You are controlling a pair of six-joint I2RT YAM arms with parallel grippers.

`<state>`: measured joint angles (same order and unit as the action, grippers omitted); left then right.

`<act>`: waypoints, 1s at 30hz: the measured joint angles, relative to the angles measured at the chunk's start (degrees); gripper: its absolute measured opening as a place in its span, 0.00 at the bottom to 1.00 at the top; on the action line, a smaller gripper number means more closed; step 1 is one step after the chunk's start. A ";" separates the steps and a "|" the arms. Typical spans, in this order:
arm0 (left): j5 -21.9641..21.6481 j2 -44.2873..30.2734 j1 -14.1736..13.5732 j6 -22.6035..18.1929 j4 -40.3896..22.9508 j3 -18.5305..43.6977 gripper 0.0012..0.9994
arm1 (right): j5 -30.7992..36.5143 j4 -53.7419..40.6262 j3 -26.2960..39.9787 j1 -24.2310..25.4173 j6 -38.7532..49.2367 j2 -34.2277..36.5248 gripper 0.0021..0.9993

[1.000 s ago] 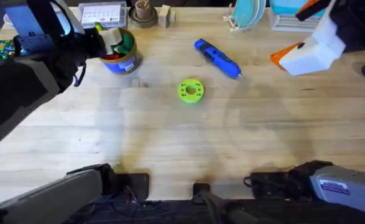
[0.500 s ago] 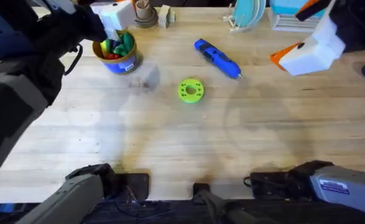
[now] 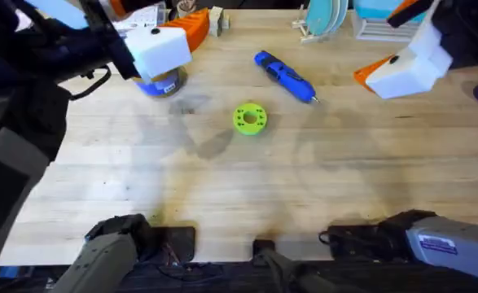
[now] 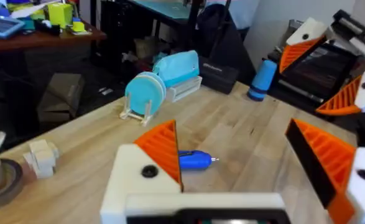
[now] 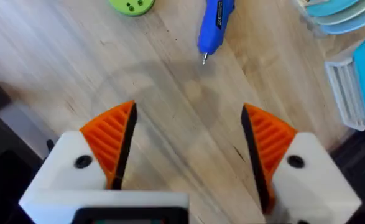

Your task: Pick up the gripper from the table and insert it into the empty holder that is missing its gripper. Then pick up a screw, insert it into the mounting hole, and use the screwdriver to tighten it. Finally, clean up the table by picking up the vegetable and placing it into the bucket.

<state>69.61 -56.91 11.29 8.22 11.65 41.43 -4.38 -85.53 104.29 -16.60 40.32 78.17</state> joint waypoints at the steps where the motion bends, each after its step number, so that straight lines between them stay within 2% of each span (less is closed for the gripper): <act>1: -0.28 1.08 0.00 0.43 -1.51 0.00 1.00 | 0.00 0.02 0.00 0.00 0.00 0.00 0.99; 4: -3.38 4.52 0.00 1.17 -8.53 0.00 1.00 | 0.00 -0.05 0.00 0.00 0.00 0.00 0.99; 8: -10.88 9.21 0.00 0.66 -19.74 -0.02 1.00 | 0.00 -0.07 0.00 0.00 0.00 0.00 0.99; 10: -14.20 11.35 -0.26 -0.44 -23.39 -0.02 1.00 | 0.00 -0.07 0.00 0.00 0.00 0.00 1.00; 15: -20.53 17.35 -3.28 -2.54 -25.45 -0.02 1.00 | 0.00 -0.07 0.00 0.00 0.00 0.00 1.00; 23: -23.57 19.73 -3.76 -2.98 -27.36 0.00 1.00 | 0.00 -0.07 0.00 0.00 0.00 0.00 1.00; 24: -23.63 19.74 -3.76 -2.57 -27.33 0.00 0.92 | 0.00 -0.07 0.00 0.00 0.00 0.00 1.00; 26: -23.83 19.73 -3.76 -2.57 -27.36 -0.02 0.63 | 0.00 -0.07 0.00 0.00 0.00 0.00 1.00; 29: -24.02 19.72 -3.76 -2.39 -27.55 0.00 0.13 | 0.00 -0.09 0.00 0.00 0.00 0.00 1.00; 30: -24.02 19.74 -3.76 -2.54 -27.53 -0.02 0.04 | 0.00 -0.09 0.00 0.00 0.00 0.00 1.00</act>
<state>45.59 -37.17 7.53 5.68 -15.88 41.41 -4.38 -85.62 104.29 -16.60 40.32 78.17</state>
